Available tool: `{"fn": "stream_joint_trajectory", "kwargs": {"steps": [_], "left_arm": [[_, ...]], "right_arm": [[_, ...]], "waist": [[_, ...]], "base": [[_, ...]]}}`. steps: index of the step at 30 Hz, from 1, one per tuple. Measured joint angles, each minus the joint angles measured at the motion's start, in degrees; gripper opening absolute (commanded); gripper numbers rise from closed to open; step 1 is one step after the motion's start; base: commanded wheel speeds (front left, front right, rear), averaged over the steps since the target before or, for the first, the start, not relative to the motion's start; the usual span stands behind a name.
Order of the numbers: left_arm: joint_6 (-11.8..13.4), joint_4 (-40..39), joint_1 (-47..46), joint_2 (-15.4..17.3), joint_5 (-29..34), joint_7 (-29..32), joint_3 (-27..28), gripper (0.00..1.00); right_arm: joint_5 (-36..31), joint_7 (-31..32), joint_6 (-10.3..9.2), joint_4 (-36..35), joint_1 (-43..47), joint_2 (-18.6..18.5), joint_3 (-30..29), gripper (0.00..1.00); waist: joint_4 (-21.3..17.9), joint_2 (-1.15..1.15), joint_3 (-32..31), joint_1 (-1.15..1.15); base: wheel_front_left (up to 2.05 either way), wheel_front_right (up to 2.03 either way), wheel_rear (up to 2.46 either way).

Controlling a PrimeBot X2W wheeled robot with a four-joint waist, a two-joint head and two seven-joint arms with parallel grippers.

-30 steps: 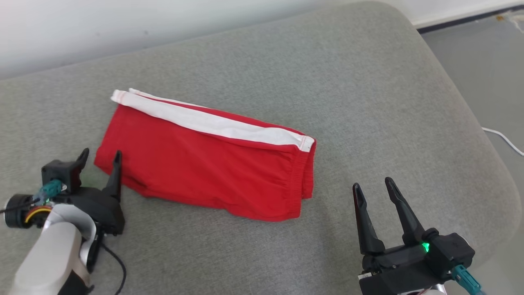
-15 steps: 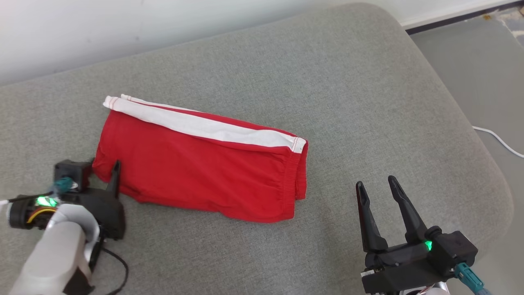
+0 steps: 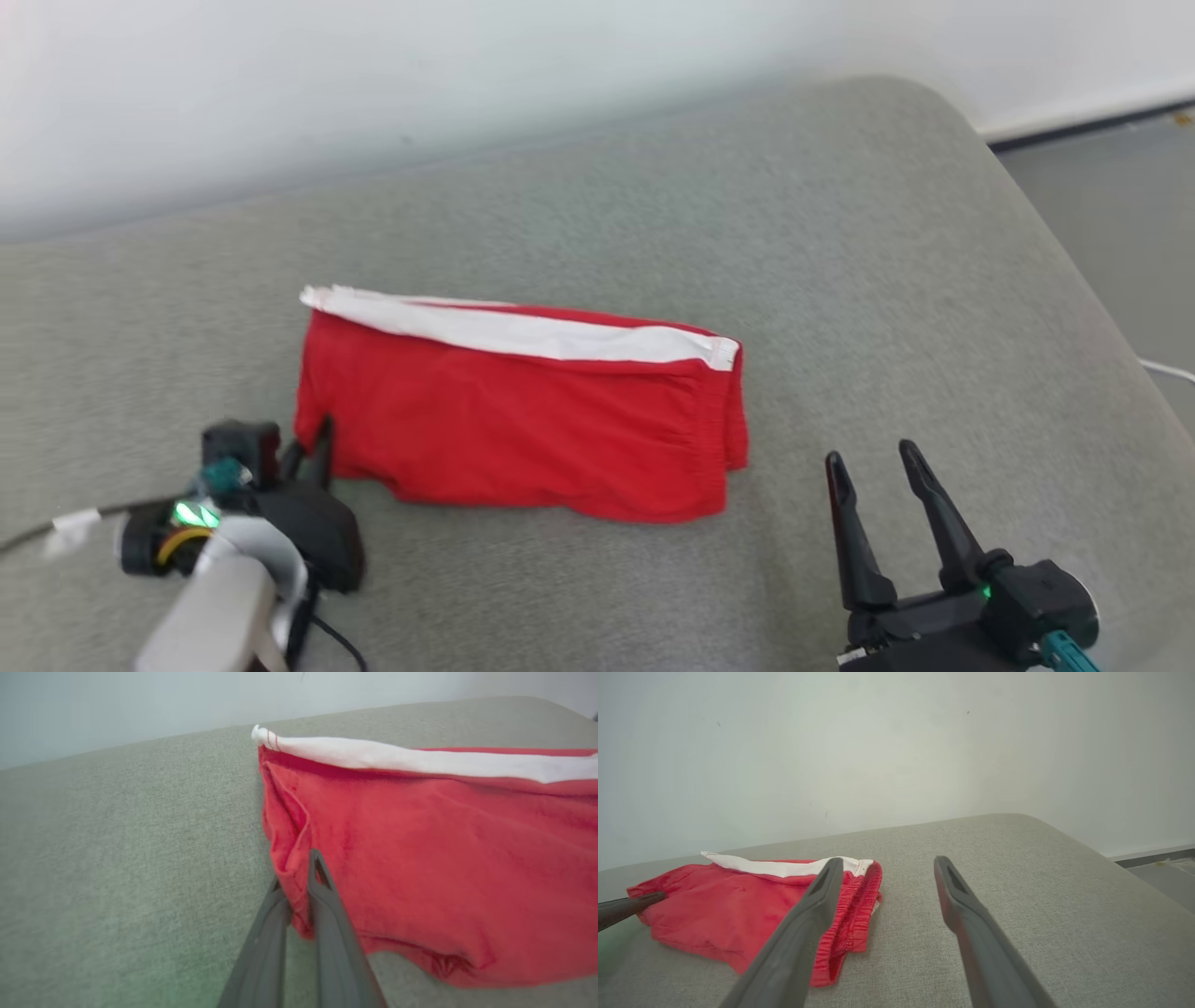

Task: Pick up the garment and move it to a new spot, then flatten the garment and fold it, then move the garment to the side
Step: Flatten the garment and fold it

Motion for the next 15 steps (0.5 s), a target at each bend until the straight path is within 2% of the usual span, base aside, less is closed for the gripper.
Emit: {"fn": "stream_joint_trajectory", "kwargs": {"steps": [6,15], "left_arm": [[2.4,-6.0,6.1,-3.1,-0.9,-0.5,1.3,0.0],[6.5,-19.3,19.2,-4.8,-1.2,-0.5,3.4,0.0]], "right_arm": [[-0.8,0.0,0.0,0.2,2.0,0.0,-1.3,1.0],[-1.6,0.0,0.0,0.2,4.8,0.0,-2.7,1.0]], "waist": [[3.2,0.0,-2.7,0.0],[7.8,0.0,-6.1,-0.01]], "base": [[0.0,0.0,0.0],[0.0,0.0,0.0]]}}
